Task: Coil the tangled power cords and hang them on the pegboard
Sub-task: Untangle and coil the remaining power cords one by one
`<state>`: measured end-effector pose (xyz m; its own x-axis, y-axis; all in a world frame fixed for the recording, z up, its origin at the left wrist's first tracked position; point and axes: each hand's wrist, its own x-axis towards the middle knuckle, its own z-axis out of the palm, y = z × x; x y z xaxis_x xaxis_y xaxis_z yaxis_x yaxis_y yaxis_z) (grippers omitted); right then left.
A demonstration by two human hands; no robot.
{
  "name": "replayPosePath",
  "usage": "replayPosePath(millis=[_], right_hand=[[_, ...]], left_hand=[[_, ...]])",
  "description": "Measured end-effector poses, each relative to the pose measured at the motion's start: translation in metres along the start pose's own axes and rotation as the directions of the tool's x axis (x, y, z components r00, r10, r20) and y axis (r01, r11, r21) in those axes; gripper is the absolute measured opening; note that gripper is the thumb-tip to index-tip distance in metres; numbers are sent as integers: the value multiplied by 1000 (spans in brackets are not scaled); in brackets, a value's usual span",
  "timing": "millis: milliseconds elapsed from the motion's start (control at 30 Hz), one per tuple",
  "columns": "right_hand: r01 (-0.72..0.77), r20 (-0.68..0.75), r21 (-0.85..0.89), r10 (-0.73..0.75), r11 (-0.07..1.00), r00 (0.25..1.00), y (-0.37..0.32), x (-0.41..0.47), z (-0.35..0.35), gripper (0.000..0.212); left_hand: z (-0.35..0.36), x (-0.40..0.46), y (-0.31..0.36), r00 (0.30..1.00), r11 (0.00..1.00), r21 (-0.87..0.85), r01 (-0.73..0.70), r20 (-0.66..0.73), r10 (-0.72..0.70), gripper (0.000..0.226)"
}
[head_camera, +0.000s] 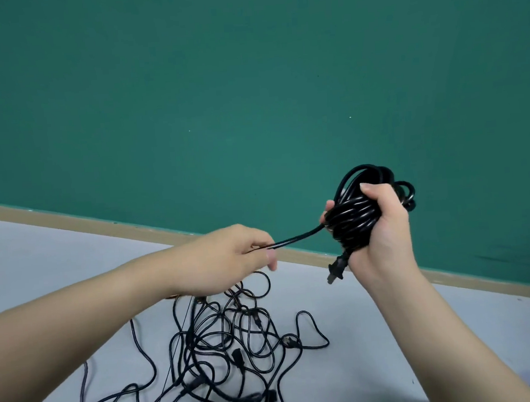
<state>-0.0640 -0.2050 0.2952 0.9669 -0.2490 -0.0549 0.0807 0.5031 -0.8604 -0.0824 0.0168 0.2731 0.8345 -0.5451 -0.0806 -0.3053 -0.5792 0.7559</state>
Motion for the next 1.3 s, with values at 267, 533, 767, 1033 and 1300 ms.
replayPosePath(millis=[267,533,767,1033,1300], right_hand=[[80,199,-512,28,855,979,30,2,-12,48],[-206,363,-402,362,892,859,46,-40,17,59],[-381,488,-492,610,783,624,55,-57,20,59],[-491,700,-249,505,835,505,45,-61,23,65],[-376,428,-15,346,926,835,22,-37,18,30]], left_hand=[[-20,-12,7,908,909,276,-312,-195,371,26],[-23,-8,1,864,930,-101,-353,-418,282,19],[-23,-3,-7,904,951,-225,-213,-414,105,62],[-34,-4,-19,960,928,-371,-24,-267,-82,54],[-17,-4,-9,951,998,63,-1,-309,20,34]])
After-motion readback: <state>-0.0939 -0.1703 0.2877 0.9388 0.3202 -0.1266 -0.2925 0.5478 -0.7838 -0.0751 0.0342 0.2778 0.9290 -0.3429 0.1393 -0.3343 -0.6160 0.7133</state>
